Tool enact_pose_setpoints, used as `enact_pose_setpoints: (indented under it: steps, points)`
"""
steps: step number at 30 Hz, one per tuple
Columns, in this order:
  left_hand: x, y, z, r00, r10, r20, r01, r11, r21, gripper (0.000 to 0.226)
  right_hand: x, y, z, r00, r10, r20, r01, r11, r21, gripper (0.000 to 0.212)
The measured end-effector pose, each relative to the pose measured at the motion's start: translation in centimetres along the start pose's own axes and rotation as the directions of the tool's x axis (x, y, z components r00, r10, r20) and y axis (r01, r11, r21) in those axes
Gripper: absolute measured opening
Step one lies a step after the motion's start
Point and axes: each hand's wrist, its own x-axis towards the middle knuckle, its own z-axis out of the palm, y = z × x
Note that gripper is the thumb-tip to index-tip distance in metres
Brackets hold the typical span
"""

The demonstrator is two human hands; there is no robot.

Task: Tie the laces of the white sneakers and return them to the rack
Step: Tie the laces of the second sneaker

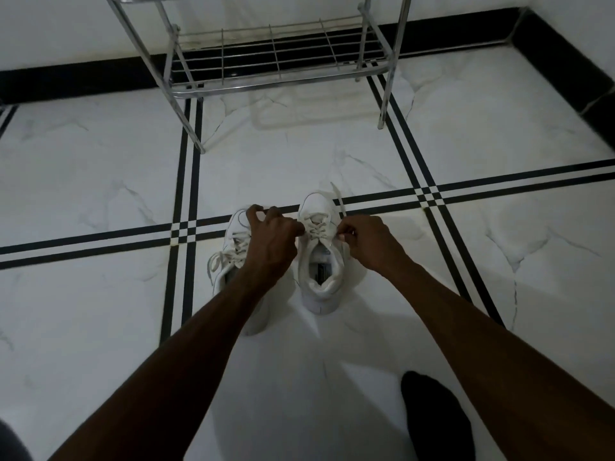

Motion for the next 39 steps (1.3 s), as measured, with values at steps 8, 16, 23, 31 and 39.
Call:
enact_pose_setpoints:
  steps: [8,16,23,31,39]
  points:
    - [-1.3,0.1,0.7,0.997,-0.021,0.074,0.021,1.000,0.001,0.035,-1.1,1.6,1.3,0.996,-0.073,-0.057,0.055,0.959,-0.279,0.020]
    - [-2.8,0.1,0.6,0.994,-0.087,0.064,0.093,0.989,-0.111,0.041,-2.5,1.0,0.6,0.998,0.058,0.028,-0.054,0.991,-0.121,0.023]
    - [-3.1,-0.4,0.9,0.991,-0.094,0.091,0.108,0.981,-0.164,0.038,-2.4,1.3,1.3,0.998,0.062,0.007,-0.061,0.995,-0.074,0.016]
    - [-1.5,-0.1,-3.0,0.998,-0.064,0.011,0.049,0.619,-0.784,0.042,-0.9,0.6,-3.8,0.950,0.206,0.235,-0.304,0.787,0.538,0.042]
    - [1.2,1.5,-3.6,0.957,-0.191,0.220,0.221,-0.019,-0.975,0.030,1.2,-3.0,-3.1,0.956,0.220,0.193,-0.270,0.404,0.874,0.025]
